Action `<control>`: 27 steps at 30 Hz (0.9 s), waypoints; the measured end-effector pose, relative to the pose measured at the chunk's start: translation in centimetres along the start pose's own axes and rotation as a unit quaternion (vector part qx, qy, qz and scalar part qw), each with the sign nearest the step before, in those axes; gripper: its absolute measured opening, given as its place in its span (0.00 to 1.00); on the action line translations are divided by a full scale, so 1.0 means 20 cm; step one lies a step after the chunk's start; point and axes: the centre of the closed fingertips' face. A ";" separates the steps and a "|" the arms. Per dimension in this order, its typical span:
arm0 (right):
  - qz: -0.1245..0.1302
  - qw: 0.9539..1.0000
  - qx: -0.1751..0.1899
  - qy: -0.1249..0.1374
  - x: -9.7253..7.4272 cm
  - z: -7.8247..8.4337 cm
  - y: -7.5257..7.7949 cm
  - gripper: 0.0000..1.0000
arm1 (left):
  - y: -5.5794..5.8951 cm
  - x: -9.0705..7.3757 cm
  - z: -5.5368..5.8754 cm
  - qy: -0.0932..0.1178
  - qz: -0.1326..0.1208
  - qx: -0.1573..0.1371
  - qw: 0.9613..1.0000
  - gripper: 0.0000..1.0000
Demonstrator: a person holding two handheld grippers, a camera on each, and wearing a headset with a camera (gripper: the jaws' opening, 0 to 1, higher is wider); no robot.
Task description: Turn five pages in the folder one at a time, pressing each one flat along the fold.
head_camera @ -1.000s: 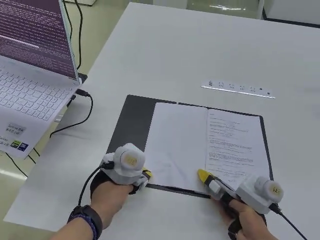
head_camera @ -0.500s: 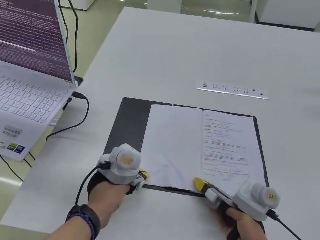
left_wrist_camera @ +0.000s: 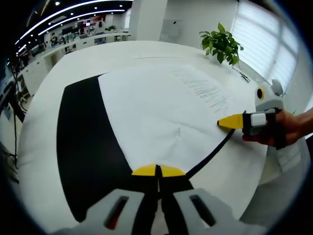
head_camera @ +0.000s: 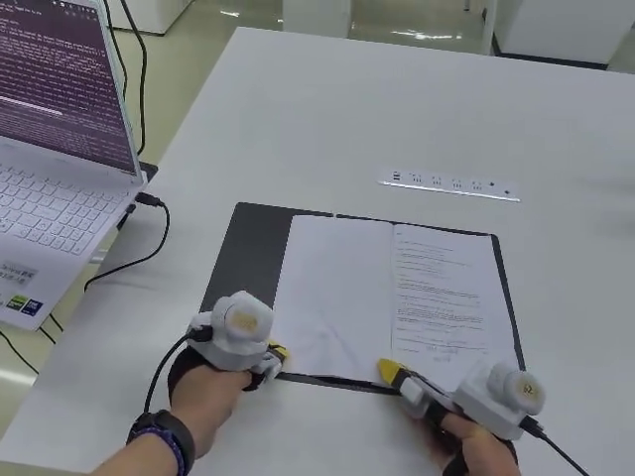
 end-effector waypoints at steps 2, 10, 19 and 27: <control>-0.003 1.000 0.017 0.000 0.00 -0.01 0.00 0.00 | 0.01 0.00 0.00 0.003 0.008 -0.025 1.000 0.00; -0.003 0.999 0.034 0.023 -0.08 -0.07 -0.02 0.15 | 0.07 -0.05 -0.02 0.017 0.029 -0.061 0.998 0.14; 0.009 0.998 0.043 0.038 -0.20 -0.10 0.04 0.23 | 0.13 -0.14 -0.06 0.040 0.027 -0.054 0.997 0.25; 0.022 0.998 0.032 0.058 -0.30 -0.19 0.08 0.28 | 0.16 -0.21 -0.08 0.047 0.022 -0.045 0.998 0.31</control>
Point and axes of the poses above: the centre of the closed fingertips' face, and the gripper's own axes: x roughly forward along the fingers, y roughly to its right, z roughly out of its underside, and after that the axes turned 3 degrees about z, right-handed
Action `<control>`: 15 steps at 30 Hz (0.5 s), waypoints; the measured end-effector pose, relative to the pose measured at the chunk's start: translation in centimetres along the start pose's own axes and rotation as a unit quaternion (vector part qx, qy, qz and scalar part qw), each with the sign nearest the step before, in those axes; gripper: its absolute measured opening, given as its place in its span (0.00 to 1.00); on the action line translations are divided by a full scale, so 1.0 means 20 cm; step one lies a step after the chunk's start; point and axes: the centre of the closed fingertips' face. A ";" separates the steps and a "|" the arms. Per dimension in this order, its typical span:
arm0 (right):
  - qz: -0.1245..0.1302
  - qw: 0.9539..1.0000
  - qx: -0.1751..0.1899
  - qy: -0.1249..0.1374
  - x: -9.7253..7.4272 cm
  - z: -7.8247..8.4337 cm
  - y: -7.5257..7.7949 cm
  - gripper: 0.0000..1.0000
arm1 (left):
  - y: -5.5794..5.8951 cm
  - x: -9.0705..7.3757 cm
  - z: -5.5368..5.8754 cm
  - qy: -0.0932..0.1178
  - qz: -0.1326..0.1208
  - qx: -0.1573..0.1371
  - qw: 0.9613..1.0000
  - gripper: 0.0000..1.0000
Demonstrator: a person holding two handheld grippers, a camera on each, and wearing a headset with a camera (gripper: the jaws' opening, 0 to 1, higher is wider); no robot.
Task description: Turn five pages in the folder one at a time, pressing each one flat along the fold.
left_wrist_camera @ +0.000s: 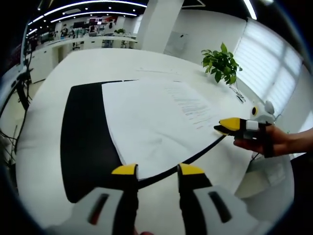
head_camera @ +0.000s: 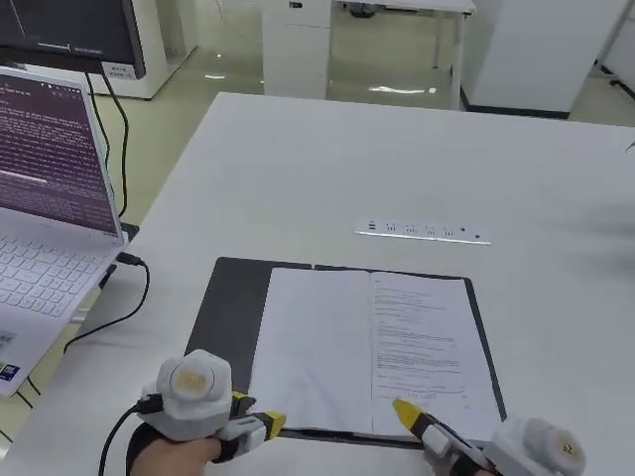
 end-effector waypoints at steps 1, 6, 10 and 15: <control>0.000 1.000 -0.002 0.000 -0.01 -0.01 0.00 0.29 | 0.00 -0.01 -0.01 0.002 -0.001 0.000 1.000 0.32; 0.008 1.000 -0.021 -0.001 -0.09 -0.03 0.03 0.30 | 0.01 -0.06 -0.04 0.008 -0.008 0.008 1.000 0.34; 0.007 0.999 -0.038 -0.006 -0.13 -0.04 0.06 0.33 | 0.01 -0.08 -0.04 0.006 -0.008 0.020 1.000 0.35; 0.013 0.997 -0.072 -0.012 -0.20 -0.06 0.08 0.37 | 0.00 -0.12 -0.05 0.009 -0.012 0.032 0.999 0.37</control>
Point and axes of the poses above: the centre of the closed fingertips' face, and the gripper's own axes: x roughly forward along the fingers, y roughly to its right, z roughly out of its underside, and after that the axes turned 3 degrees about z, right-handed
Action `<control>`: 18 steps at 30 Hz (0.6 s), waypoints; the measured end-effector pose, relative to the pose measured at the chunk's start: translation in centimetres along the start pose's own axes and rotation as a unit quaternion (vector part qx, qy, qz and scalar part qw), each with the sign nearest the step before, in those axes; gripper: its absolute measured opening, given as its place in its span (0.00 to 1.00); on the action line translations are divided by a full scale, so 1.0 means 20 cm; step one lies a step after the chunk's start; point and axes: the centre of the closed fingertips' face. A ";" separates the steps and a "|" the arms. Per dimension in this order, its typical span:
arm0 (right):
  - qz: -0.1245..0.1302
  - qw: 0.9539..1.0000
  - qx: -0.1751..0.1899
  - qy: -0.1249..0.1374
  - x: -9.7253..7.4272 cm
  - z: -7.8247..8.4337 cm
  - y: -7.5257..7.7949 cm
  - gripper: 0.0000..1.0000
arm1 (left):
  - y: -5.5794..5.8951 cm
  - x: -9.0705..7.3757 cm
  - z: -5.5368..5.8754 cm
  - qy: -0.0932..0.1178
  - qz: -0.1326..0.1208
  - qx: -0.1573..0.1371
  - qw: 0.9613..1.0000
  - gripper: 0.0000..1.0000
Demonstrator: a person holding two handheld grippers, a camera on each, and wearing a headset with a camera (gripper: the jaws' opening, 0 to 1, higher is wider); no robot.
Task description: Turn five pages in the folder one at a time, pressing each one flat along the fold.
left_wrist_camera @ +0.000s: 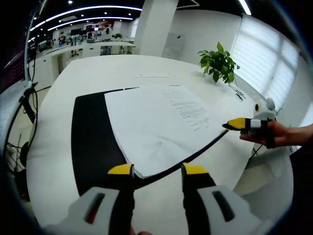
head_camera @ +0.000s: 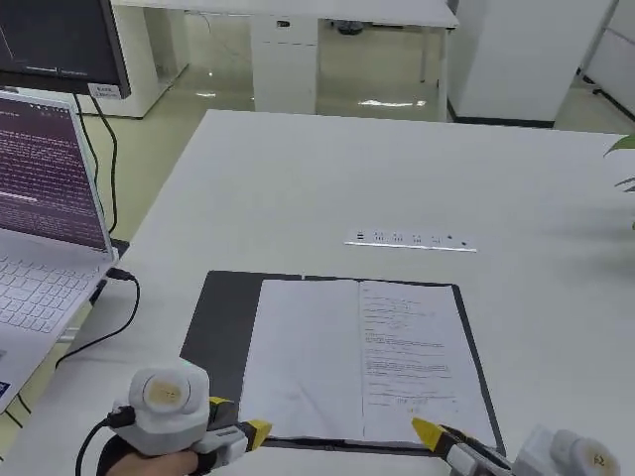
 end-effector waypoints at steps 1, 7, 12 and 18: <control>0.001 1.000 -0.010 -0.001 -0.01 0.00 0.00 0.37 | 0.00 -0.01 -0.01 0.002 -0.001 0.002 1.000 0.37; -0.002 0.998 -0.053 -0.016 -0.05 0.02 -0.03 0.40 | 0.00 -0.07 -0.02 0.012 -0.007 -0.004 1.000 0.39; -0.007 0.996 -0.081 -0.021 -0.08 0.03 -0.06 0.40 | 0.03 -0.11 -0.02 0.015 -0.015 -0.001 1.000 0.42; -0.009 0.994 -0.102 -0.023 -0.11 0.05 -0.06 0.43 | 0.04 -0.14 0.03 -0.001 -0.017 0.032 0.999 0.47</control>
Point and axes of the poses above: the centre of the closed fingertips' face, and the gripper's own axes: x roughly forward along the fingers, y roughly to its right, z roughly out of its underside, and after that the axes turned 3 degrees about z, right-handed
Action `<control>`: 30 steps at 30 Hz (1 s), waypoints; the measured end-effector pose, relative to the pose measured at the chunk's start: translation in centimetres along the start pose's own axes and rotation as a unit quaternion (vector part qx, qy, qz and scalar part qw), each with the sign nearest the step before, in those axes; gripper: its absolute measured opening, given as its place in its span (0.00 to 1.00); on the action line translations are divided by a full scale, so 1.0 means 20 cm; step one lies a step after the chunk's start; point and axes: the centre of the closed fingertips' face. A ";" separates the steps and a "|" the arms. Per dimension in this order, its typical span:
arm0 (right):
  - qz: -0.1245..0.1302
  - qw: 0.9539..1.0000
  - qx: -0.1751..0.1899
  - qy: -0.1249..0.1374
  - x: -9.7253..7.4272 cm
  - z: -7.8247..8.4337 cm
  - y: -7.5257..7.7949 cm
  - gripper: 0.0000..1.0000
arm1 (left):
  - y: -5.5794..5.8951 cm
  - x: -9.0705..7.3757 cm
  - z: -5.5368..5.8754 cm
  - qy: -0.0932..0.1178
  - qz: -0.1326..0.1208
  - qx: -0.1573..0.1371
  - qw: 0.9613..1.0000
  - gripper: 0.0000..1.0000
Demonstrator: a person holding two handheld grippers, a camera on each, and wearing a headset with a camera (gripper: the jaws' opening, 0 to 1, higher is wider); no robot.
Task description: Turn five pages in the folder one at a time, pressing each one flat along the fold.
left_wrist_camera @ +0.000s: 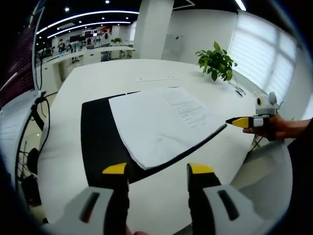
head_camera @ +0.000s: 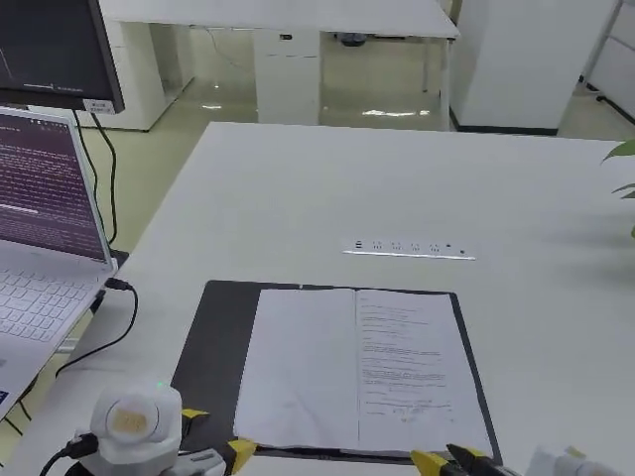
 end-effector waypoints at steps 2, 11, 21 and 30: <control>0.002 1.000 -0.002 0.003 -0.02 0.00 0.00 0.42 | 0.01 -0.01 0.02 -0.005 -0.001 0.011 1.000 0.48; 0.003 0.997 -0.073 -0.027 -0.09 0.02 -0.02 0.55 | 0.04 -0.06 0.01 0.017 -0.002 0.012 1.000 0.55; -0.009 0.996 -0.088 -0.024 -0.12 -0.03 -0.07 0.59 | 0.08 -0.10 -0.09 0.048 -0.011 0.000 0.999 0.65; -0.010 0.995 -0.095 -0.015 -0.14 -0.08 -0.07 0.61 | 0.08 -0.14 -0.11 0.054 -0.023 -0.003 0.998 0.68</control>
Point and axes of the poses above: the centre of the closed fingertips' face, and the gripper's own axes: x roughly forward along the fingers, y roughly to its right, z roughly out of its underside, and after that the axes turned 3 degrees about z, right-handed
